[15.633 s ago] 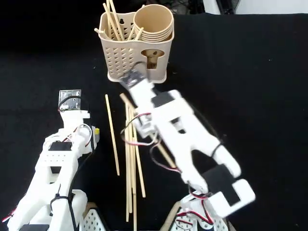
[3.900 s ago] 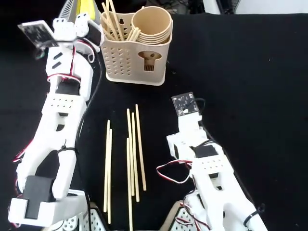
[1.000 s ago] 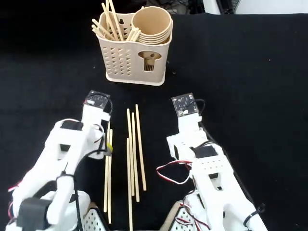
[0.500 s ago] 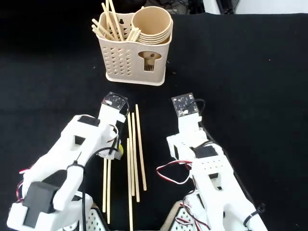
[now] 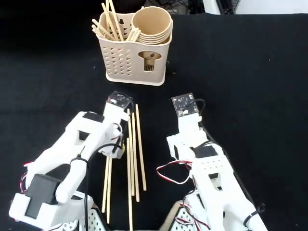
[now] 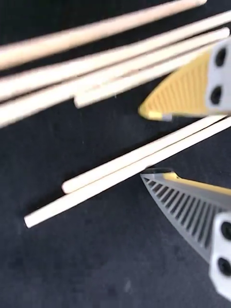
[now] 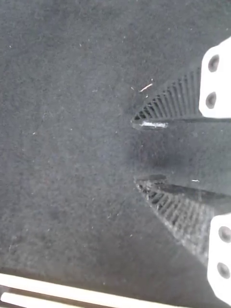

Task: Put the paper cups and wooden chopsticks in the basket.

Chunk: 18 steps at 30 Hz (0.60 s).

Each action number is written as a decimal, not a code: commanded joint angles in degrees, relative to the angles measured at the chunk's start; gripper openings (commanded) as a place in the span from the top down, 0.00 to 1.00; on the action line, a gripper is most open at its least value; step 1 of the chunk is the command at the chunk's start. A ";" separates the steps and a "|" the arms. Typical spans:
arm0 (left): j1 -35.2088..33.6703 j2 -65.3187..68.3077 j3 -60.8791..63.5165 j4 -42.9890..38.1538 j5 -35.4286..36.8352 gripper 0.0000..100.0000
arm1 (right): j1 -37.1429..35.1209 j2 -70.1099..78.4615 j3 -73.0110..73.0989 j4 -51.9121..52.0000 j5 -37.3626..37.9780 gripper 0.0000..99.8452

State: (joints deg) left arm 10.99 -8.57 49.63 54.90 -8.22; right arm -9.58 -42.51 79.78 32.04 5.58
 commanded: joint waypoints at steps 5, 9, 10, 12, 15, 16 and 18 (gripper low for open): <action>-0.04 0.26 -1.63 -0.53 0.09 0.89 | 0.26 -1.36 -0.40 -1.14 0.00 0.83; -0.04 0.26 -1.98 -0.35 0.09 0.89 | 0.26 -1.36 -0.40 -1.14 0.00 0.83; -0.04 0.26 -2.33 -0.09 0.09 0.89 | 0.26 -1.36 -0.40 -1.14 0.00 0.83; -0.04 0.26 -2.59 -0.09 0.18 0.89 | 0.26 -1.36 -0.40 -1.14 0.00 0.83; 0.84 -0.26 -2.51 -0.09 0.26 0.89 | 0.26 -1.36 -0.40 -1.14 0.00 0.83; 1.63 -0.88 -2.24 0.00 0.26 0.89 | 0.26 -1.36 -0.40 -1.14 0.00 0.83; 4.09 -2.90 -1.45 1.23 0.44 0.89 | 0.26 -1.36 -0.40 -1.14 0.00 0.83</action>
State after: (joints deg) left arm 13.19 -9.45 48.92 54.99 -8.22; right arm -9.58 -42.51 79.78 32.04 5.58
